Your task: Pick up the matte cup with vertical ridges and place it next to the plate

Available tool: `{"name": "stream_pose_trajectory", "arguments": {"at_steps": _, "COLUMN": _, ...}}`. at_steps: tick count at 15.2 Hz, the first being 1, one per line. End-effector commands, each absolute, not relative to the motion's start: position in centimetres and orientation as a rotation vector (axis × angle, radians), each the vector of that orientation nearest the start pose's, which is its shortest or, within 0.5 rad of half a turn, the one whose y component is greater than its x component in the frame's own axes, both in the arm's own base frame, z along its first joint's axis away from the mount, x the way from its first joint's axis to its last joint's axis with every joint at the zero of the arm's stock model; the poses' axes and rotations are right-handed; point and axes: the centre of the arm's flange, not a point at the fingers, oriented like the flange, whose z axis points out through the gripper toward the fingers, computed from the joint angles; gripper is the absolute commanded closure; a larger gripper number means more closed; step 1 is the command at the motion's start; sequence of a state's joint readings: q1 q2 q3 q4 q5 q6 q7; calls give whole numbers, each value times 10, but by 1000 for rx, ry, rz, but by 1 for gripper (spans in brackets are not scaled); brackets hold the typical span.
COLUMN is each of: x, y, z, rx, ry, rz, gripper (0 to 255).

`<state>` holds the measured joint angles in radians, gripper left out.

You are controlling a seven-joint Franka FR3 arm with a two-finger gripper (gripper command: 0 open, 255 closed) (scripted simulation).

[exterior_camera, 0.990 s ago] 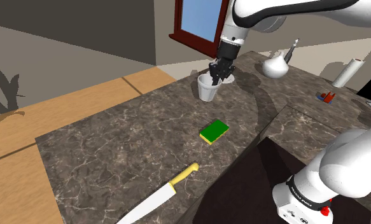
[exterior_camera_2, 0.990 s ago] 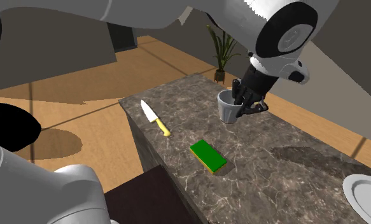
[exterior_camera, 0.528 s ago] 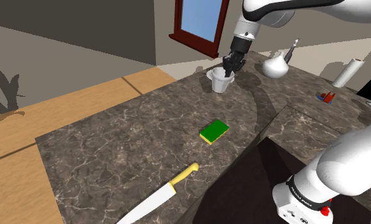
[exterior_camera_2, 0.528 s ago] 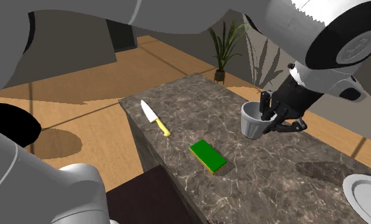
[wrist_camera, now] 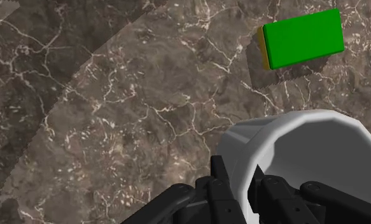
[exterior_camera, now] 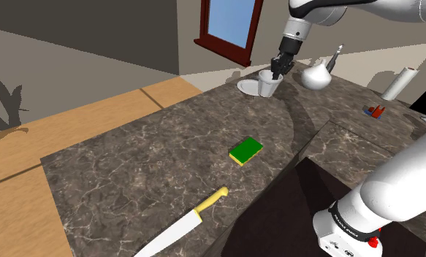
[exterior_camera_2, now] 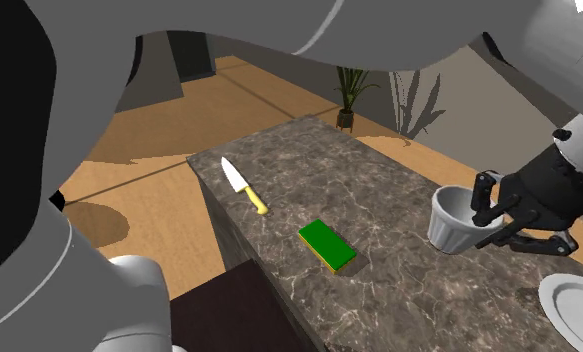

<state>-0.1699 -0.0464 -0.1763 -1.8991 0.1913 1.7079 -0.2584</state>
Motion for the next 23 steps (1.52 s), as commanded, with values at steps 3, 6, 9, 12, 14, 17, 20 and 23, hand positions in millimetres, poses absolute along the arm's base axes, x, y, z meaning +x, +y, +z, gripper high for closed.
{"name": "stream_pose_trajectory", "arguments": {"at_steps": 3, "x": 513, "y": -217, "z": 507, "rx": -2904, "ry": 183, "rz": 118, "gripper": 255}}
{"name": "stream_pose_trajectory", "arguments": {"at_steps": 6, "x": 517, "y": -256, "z": 507, "rx": -2904, "ry": 183, "rz": 118, "gripper": 255}}
{"name": "stream_pose_trajectory", "arguments": {"at_steps": 9, "x": 522, "y": -295, "z": 507, "rx": -2904, "ry": 183, "rz": 118, "gripper": 255}}
{"name": "stream_pose_trajectory", "arguments": {"at_steps": 12, "x": 526, "y": -330, "z": 507, "rx": -2904, "ry": 183, "rz": 118, "gripper": 255}}
{"name": "stream_pose_trajectory", "arguments": {"at_steps": 14, "x": 526, "y": -330, "z": 497, "rx": -2904, "ry": 183, "rz": 118, "gripper": 255}}
{"name": "stream_pose_trajectory", "arguments": {"at_steps": 17, "x": 526, "y": -330, "z": 481, "rx": -2904, "ry": 183, "rz": 118, "gripper": 255}}
{"name": "stream_pose_trajectory", "arguments": {"at_steps": 20, "x": 526, "y": -330, "z": 465, "rx": -2904, "ry": 183, "rz": 118, "gripper": 255}}
{"name": "stream_pose_trajectory", "arguments": {"at_steps": 23, "x": 526, "y": -330, "z": 449, "rx": -2904, "ry": 183, "rz": 118, "gripper": 255}}
